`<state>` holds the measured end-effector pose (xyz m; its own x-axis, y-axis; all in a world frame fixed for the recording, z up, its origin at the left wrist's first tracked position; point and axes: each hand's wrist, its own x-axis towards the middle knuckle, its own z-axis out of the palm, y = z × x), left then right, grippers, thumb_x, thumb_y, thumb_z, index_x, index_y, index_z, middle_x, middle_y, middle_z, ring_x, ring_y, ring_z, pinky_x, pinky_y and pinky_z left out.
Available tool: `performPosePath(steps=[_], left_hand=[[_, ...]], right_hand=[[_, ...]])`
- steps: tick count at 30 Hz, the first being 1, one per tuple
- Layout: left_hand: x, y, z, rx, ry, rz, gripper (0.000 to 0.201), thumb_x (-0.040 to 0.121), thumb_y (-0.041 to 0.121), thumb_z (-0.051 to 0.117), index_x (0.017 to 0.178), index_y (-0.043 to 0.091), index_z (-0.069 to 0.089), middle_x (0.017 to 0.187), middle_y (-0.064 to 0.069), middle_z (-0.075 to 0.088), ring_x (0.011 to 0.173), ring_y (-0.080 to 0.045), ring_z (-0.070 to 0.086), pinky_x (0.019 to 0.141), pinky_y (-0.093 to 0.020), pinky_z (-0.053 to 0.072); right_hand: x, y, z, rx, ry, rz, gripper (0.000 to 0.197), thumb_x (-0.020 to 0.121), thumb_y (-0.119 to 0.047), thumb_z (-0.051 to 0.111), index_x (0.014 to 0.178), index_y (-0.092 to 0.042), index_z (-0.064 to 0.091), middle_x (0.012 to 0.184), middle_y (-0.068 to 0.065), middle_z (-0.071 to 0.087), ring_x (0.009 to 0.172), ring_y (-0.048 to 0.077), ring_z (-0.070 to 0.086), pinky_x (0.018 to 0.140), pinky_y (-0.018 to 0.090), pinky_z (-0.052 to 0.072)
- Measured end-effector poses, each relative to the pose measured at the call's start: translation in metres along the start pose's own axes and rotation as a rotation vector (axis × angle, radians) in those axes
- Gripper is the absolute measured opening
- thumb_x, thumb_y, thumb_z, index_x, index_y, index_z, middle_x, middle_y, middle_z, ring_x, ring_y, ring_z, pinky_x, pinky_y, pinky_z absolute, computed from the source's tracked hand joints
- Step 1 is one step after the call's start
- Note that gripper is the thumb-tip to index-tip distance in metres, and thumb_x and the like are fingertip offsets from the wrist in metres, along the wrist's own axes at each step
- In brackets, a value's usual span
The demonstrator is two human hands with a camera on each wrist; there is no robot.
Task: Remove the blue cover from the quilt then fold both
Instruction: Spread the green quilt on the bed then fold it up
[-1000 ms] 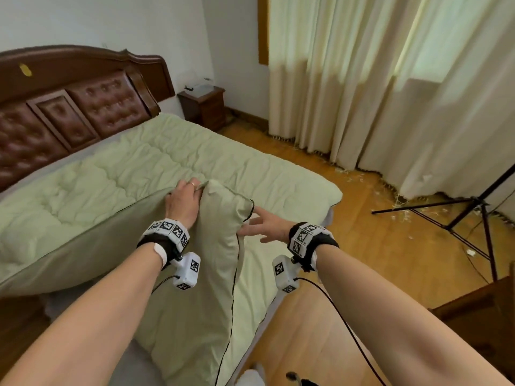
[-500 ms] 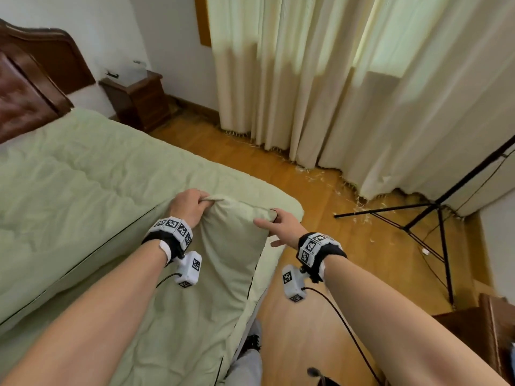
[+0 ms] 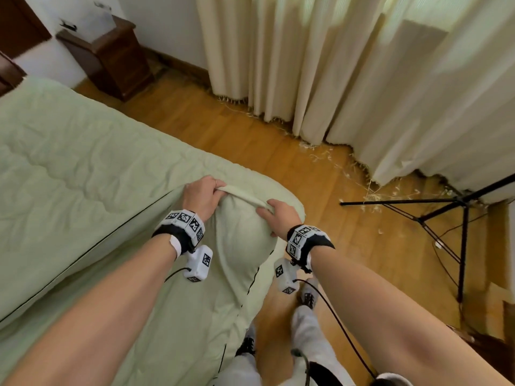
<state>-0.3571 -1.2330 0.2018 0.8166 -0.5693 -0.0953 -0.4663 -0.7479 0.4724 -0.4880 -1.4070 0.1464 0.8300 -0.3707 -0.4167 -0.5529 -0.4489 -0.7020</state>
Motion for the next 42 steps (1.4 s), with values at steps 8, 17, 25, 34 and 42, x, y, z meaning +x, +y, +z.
performPosePath(steps=[8, 17, 25, 34, 42], left_hand=[[0.180, 0.143, 0.021, 0.055, 0.063, 0.236, 0.022, 0.094, 0.025, 0.058, 0.110, 0.019, 0.072, 0.098, 0.001, 0.065, 0.091, -0.023, 0.061, 0.090, -0.040, 0.044], [0.348, 0.202, 0.196, 0.043, -0.495, -0.075, 0.032, 0.095, 0.023, 0.059, 0.127, 0.023, 0.060, 0.119, -0.002, 0.067, 0.106, -0.020, 0.063, 0.093, -0.033, 0.049], [0.369, 0.166, 0.194, 0.035, -0.468, -0.383, 0.039, 0.095, 0.027, 0.056, 0.133, 0.025, 0.055, 0.137, -0.004, 0.052, 0.102, -0.019, 0.062, 0.092, -0.033, 0.047], [0.310, 0.124, 0.079, -0.051, -0.241, -0.561, 0.035, 0.095, 0.029, 0.055, 0.129, 0.024, 0.058, 0.134, 0.002, 0.059, 0.112, -0.019, 0.060, 0.097, -0.029, 0.045], [0.193, 0.094, 0.003, -0.122, 0.062, -0.824, 0.032, 0.094, 0.031, 0.058, 0.125, 0.024, 0.061, 0.131, 0.002, 0.060, 0.114, -0.019, 0.059, 0.100, -0.031, 0.045]], right_hand=[[0.129, 0.047, -0.148, 0.055, 0.255, -0.004, 0.039, 0.096, -0.056, 0.041, 0.091, -0.022, 0.058, 0.085, 0.000, 0.066, 0.079, 0.021, 0.062, 0.077, 0.040, 0.053], [0.303, 0.207, -0.262, -0.219, -0.161, 0.347, 0.033, 0.099, -0.036, 0.046, 0.117, -0.014, 0.062, 0.109, 0.009, 0.067, 0.094, 0.031, 0.062, 0.080, 0.035, 0.051], [0.371, 0.210, -0.260, -0.293, -0.424, 0.389, 0.048, 0.097, -0.024, 0.048, 0.142, -0.008, 0.043, 0.141, 0.016, 0.049, 0.123, 0.035, 0.052, 0.100, 0.040, 0.048], [0.380, 0.055, -0.251, -0.307, -0.570, 0.058, 0.045, 0.095, -0.027, 0.058, 0.137, -0.009, 0.055, 0.137, 0.010, 0.056, 0.124, 0.029, 0.054, 0.101, 0.033, 0.044], [0.344, -0.089, -0.196, -0.348, -0.681, -0.381, 0.044, 0.089, -0.032, 0.066, 0.130, -0.020, 0.057, 0.123, 0.002, 0.063, 0.114, 0.022, 0.059, 0.097, 0.033, 0.047]])
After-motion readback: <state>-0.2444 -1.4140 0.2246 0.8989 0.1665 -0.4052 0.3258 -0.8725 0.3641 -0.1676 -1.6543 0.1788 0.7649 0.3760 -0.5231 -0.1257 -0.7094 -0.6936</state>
